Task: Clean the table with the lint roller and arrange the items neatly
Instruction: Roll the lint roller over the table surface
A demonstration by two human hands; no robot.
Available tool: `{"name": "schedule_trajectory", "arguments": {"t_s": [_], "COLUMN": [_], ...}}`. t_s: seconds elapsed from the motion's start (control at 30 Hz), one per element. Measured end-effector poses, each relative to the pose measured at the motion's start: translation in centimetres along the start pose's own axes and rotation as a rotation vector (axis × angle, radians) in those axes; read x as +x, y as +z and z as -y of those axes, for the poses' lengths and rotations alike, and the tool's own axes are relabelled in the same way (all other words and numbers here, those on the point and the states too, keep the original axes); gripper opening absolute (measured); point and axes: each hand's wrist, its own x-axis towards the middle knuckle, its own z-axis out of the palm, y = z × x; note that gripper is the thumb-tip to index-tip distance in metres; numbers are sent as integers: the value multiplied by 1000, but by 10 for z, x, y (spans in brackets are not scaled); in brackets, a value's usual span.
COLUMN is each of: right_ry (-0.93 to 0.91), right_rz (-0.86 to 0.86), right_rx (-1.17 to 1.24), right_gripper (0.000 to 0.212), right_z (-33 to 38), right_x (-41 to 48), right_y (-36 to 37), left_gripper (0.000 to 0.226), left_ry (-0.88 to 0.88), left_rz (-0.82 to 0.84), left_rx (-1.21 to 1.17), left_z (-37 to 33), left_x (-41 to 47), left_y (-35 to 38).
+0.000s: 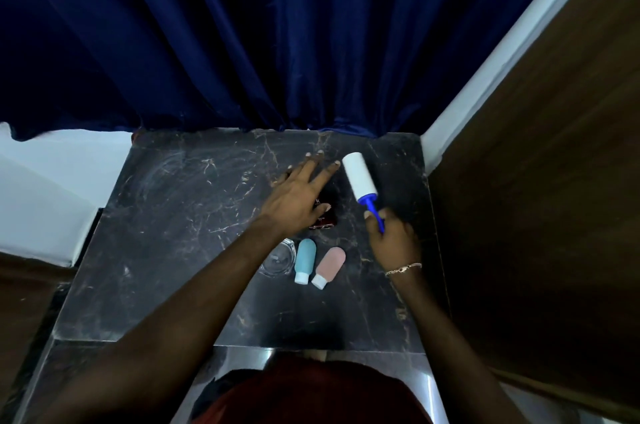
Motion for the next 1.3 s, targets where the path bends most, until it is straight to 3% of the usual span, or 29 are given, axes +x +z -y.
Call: {"name": "schedule_trajectory", "arguments": {"t_s": [0.1, 0.23, 0.4, 0.63, 0.7, 0.87, 1.0, 1.13, 1.3], "right_ry": [-45, -40, -32, -82, -93, -109, -97, -109, -114], "right_rz": [47, 105, 82, -121, -147, -26, 33, 56, 75], "right_rx": [-41, -24, 74, 188, 174, 28, -17, -72, -41], "right_gripper": [31, 26, 27, 11, 20, 18, 21, 9, 15], "right_z": [11, 21, 33, 57, 60, 54, 48, 37, 31], "right_x": [-3, 9, 41, 110, 131, 186, 216, 238, 256], "right_y": [-17, -47, -82, -82, -74, -53, -38, -24, -13], "left_gripper": [89, 64, 43, 46, 43, 38, 37, 40, 39], "left_ry": [52, 167, 169, 69, 21, -94, -141, -191, -202], "left_rz": [-16, -40, -56, -40, -17, 18, -5, -2, -37], "left_rx": [29, 9, -183, -505, -591, -738, -676, -709, -765], "left_z": [-11, -22, -30, -20, -18, -10, -4, -2, 0], "left_x": [14, 29, 49, 96, 112, 158, 191, 219, 235], "left_y": [-3, -1, 9, 22, 30, 54, 74, 94, 110]}}
